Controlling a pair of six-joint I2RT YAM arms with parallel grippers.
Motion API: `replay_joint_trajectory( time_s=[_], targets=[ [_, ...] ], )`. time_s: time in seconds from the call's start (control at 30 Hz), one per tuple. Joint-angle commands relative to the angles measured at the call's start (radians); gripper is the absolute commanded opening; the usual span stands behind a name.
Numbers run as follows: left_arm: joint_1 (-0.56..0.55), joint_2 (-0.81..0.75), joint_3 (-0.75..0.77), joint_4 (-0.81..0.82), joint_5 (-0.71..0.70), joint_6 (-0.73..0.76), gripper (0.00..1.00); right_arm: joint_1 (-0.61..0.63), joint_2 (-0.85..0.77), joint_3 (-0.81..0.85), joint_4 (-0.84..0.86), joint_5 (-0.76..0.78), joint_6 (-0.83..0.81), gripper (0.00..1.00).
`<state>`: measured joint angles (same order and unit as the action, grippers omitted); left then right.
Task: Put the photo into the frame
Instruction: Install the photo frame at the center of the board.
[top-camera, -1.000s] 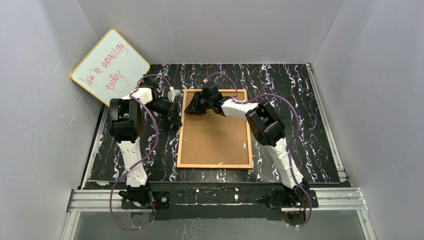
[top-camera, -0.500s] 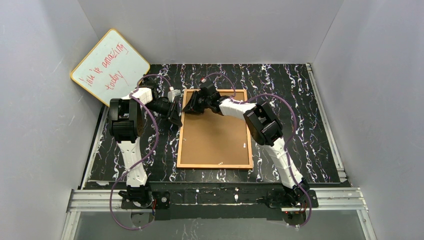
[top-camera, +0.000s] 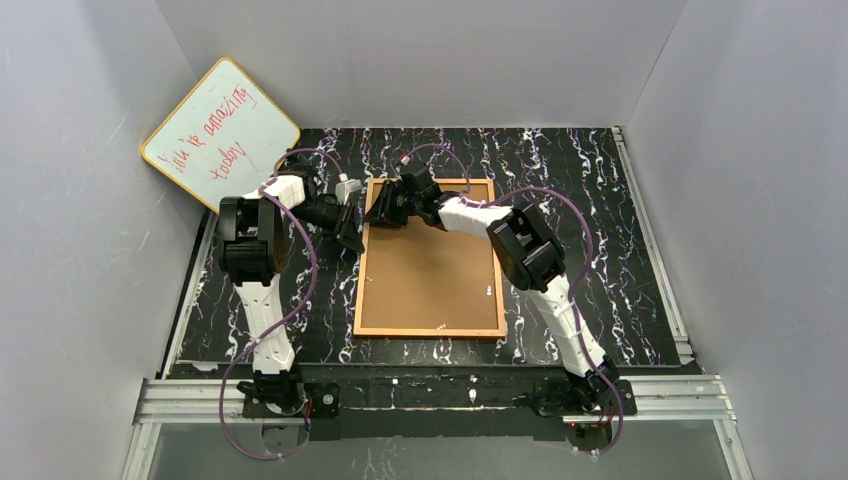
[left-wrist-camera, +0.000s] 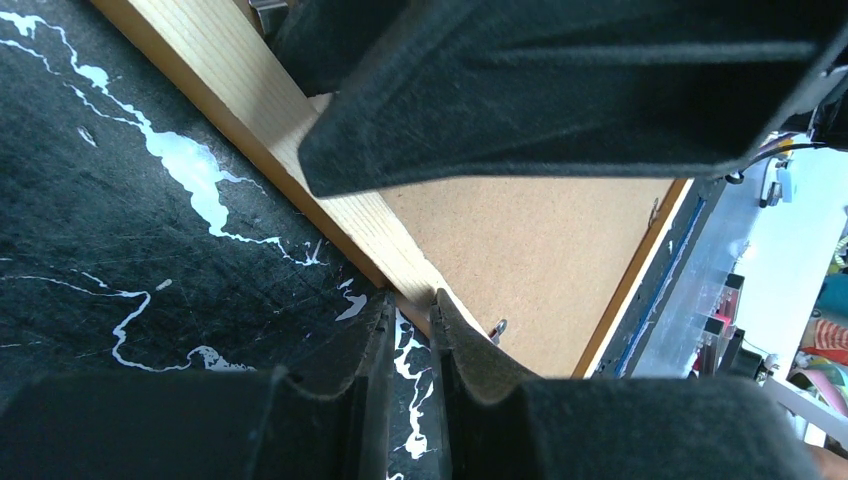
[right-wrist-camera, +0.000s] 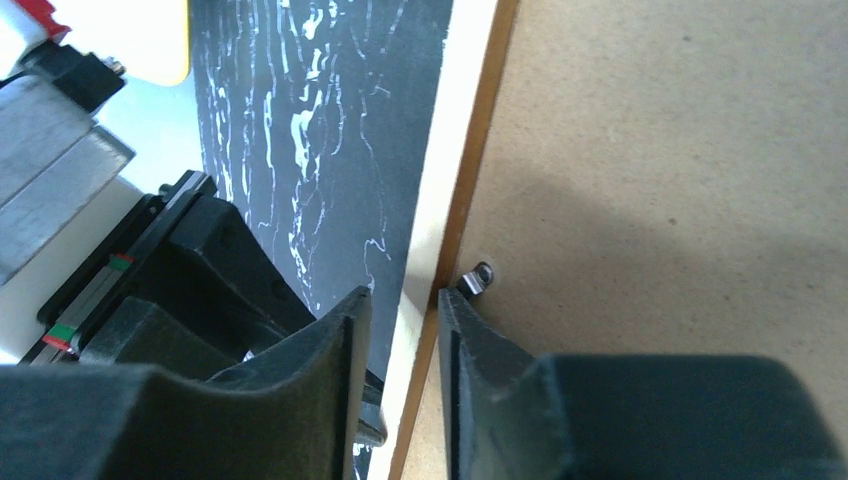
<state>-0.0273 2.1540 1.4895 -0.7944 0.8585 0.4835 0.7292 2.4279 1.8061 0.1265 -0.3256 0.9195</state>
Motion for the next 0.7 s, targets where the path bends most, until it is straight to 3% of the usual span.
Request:
replay_joint_trajectory(
  time_s=[0.0, 0.37, 0.67],
  targets=[
    [-0.028, 0.037, -0.039, 0.017, -0.163, 0.09, 0.08, 0.002, -0.111, -0.095, 0.158, -0.015, -0.054, 0.47],
    [-0.017, 0.006, -0.026, -0.056, -0.13, 0.111, 0.08, 0.002, -0.305, -0.391, 0.149, -0.245, -0.118, 0.47],
    [-0.016, 0.012, -0.068, -0.042, -0.133, 0.109, 0.08, 0.045, -0.281, -0.413, 0.078, -0.353, -0.238, 0.45]
  ],
)
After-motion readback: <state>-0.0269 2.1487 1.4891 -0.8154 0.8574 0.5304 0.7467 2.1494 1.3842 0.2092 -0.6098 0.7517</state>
